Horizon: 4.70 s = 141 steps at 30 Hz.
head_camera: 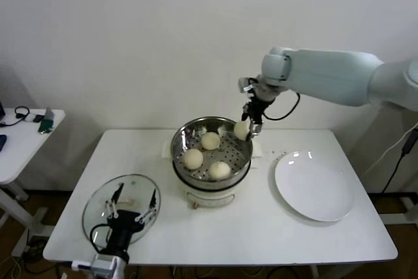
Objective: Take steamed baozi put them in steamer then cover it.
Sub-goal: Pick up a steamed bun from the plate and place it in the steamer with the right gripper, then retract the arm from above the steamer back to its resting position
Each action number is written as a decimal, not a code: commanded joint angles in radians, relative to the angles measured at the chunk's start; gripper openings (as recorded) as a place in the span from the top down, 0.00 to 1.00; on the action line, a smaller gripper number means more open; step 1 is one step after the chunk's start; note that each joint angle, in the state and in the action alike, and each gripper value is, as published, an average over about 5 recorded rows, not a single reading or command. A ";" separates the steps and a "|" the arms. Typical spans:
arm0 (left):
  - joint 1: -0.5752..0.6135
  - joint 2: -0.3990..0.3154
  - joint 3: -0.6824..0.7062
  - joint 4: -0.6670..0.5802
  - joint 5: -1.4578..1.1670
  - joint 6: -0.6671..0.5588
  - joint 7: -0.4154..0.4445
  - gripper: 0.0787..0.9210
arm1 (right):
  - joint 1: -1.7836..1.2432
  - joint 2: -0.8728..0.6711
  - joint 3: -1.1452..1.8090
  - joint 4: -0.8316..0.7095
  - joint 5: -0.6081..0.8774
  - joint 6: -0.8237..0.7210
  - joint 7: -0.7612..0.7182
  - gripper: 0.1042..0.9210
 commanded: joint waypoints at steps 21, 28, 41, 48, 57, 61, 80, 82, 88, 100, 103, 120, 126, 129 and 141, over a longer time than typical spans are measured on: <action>-0.009 0.008 -0.015 0.019 -0.019 -0.006 0.001 0.12 | -0.157 0.143 -0.017 -0.113 -0.082 -0.018 0.023 0.24; -0.010 0.007 -0.014 0.019 -0.017 -0.006 0.000 0.12 | -0.135 0.126 -0.003 -0.093 -0.084 -0.027 0.023 0.13; -0.023 0.007 -0.011 0.029 -0.014 -0.008 -0.002 0.12 | 0.010 -0.066 0.098 0.057 -0.058 -0.006 -0.012 0.12; -0.030 0.013 -0.013 0.031 -0.001 -0.008 -0.005 0.12 | -0.001 -0.328 0.248 0.235 -0.076 0.026 0.162 0.12; -0.054 0.020 -0.006 0.031 0.031 0.000 -0.006 0.12 | -0.267 -0.582 0.575 0.355 -0.054 0.077 0.452 0.12; -0.058 0.022 -0.013 0.031 0.041 0.001 -0.006 0.12 | -0.489 -0.672 0.801 0.410 -0.066 0.104 0.558 0.12; -0.085 0.040 -0.050 0.061 0.207 -0.038 -0.036 0.12 | -1.692 -0.669 1.991 0.619 -0.226 0.242 0.771 0.12; -0.082 0.038 -0.056 0.064 0.258 -0.024 -0.031 0.12 | -1.785 -0.623 2.077 0.634 -0.247 0.244 0.773 0.12; -0.058 0.033 -0.090 0.068 0.613 0.028 0.000 0.12 | -1.982 -0.449 2.282 0.680 -0.288 0.228 0.779 0.12; 0.002 0.027 -0.089 0.120 1.329 0.054 0.077 0.12 | -2.150 -0.280 2.433 0.702 -0.288 0.146 0.801 0.12; -0.026 0.021 -0.085 0.200 1.428 0.040 0.055 0.12 | -2.181 -0.258 2.443 0.715 -0.293 0.144 0.788 0.12; -0.208 -0.019 -0.117 0.505 1.524 0.010 0.037 0.12 | -2.213 -0.212 2.455 0.719 -0.385 0.140 0.785 0.12; -0.266 -0.009 -0.137 0.545 1.493 0.003 0.031 0.12 | -2.223 -0.211 2.464 0.720 -0.383 0.149 0.783 0.12; -0.287 0.002 -0.137 0.563 1.464 0.005 0.013 0.12 | -2.224 -0.210 2.466 0.721 -0.385 0.152 0.781 0.12; -0.337 0.010 -0.126 0.620 1.422 -0.002 -0.024 0.12 | -2.233 -0.198 2.473 0.715 -0.421 0.166 0.767 0.12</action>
